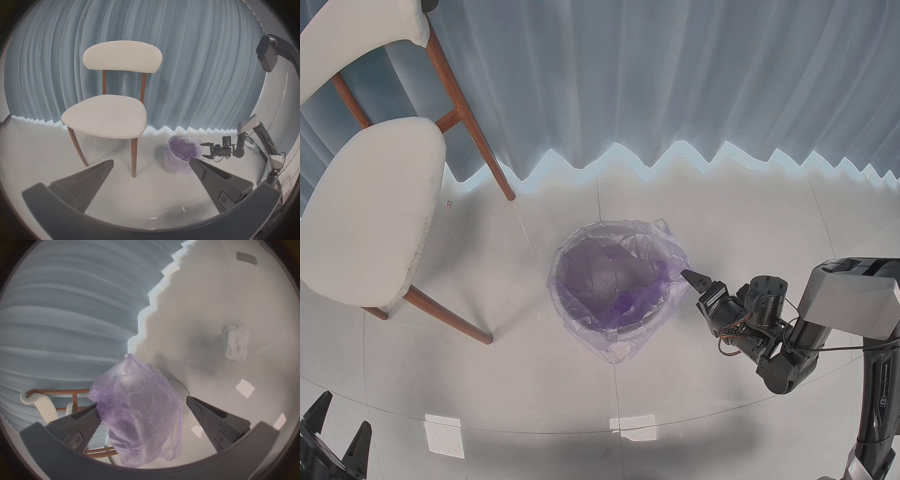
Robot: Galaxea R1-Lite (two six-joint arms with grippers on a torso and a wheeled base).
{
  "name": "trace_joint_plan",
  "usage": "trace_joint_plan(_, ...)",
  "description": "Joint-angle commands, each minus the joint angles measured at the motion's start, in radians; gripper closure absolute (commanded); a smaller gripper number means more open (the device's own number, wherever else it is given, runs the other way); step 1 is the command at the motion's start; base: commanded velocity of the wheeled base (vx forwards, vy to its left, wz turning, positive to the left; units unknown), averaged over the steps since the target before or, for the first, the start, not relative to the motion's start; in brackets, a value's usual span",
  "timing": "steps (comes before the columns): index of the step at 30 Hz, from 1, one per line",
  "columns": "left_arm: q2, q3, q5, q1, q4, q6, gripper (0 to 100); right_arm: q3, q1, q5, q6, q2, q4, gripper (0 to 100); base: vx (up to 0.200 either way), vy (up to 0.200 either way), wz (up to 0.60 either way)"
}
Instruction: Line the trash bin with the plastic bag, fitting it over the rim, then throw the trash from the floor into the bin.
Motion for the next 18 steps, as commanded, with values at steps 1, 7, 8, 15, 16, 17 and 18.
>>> trace_joint_plan(1,0.003,0.007,0.005,0.000,-0.001,0.000,0,0.051,-0.013,0.035,0.060,-0.019,0.002,0,0.000,0.000,0.00)
trace_joint_plan(7,0.003,0.007,0.003,0.000,-0.001,0.000,0,0.049,-0.032,0.035,0.183,-0.024,0.002,0,0.000,0.000,0.00)
trace_joint_plan(8,0.003,0.013,0.005,0.000,-0.001,0.002,0,0.045,-0.052,0.035,0.230,-0.028,-0.001,0,0.000,0.000,0.00)
trace_joint_plan(15,0.003,0.025,0.006,0.000,-0.001,0.004,0,0.063,-0.064,0.112,0.424,-0.136,0.001,0,0.000,0.000,0.00)
trace_joint_plan(16,0.003,0.025,0.006,0.000,-0.002,0.004,0,0.072,-0.062,0.143,0.462,-0.157,-0.001,0,0.000,0.000,0.00)
trace_joint_plan(17,0.003,0.025,0.006,0.000,-0.002,0.002,0,0.078,-0.062,0.158,0.480,-0.166,-0.005,0,0.000,0.000,0.00)
trace_joint_plan(18,0.003,0.025,0.008,0.000,-0.002,0.002,0,0.089,-0.062,0.181,0.520,-0.186,-0.011,0,0.000,0.000,0.00)
